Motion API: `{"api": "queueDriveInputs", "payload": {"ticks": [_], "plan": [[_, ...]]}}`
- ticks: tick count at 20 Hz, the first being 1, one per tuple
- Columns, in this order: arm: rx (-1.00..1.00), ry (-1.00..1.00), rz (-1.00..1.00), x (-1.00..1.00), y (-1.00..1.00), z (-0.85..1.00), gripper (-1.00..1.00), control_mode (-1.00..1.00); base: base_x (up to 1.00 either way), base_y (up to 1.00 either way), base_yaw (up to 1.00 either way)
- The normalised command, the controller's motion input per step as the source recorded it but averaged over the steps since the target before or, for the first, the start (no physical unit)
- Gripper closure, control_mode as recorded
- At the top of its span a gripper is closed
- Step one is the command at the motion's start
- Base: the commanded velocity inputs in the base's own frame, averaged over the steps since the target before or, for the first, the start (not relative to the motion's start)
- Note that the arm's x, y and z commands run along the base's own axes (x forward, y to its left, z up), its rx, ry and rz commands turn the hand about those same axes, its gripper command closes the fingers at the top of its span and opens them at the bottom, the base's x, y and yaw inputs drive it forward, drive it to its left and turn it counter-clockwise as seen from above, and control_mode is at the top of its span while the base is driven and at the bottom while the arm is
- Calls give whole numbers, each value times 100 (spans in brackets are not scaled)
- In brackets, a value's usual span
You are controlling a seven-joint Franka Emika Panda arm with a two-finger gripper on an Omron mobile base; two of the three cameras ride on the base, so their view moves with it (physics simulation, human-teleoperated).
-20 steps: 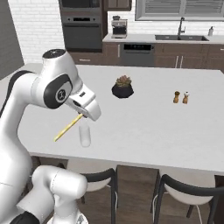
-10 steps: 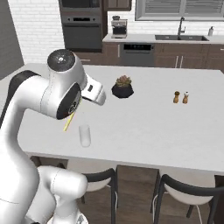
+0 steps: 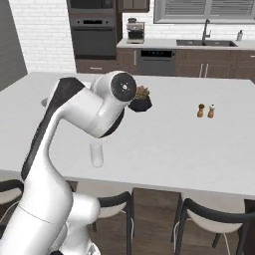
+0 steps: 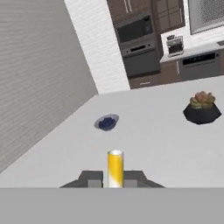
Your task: Take a straw from the drawer in front and place it inside the glass cup on the dining counter.
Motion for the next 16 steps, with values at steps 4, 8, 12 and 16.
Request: {"api": "queueDriveInputs", "payload": {"ticks": [4,8,12,16], "plan": [[8,-32,37,3,23,31,100,-100,0,0,0],[6,-35,36,-21,31,12,100,-100,0,0,0],[3,-42,38,-56,27,1,100,-100,0,0,0],[1,-41,34,-65,23,0,100,-100,0,0,0]]}}
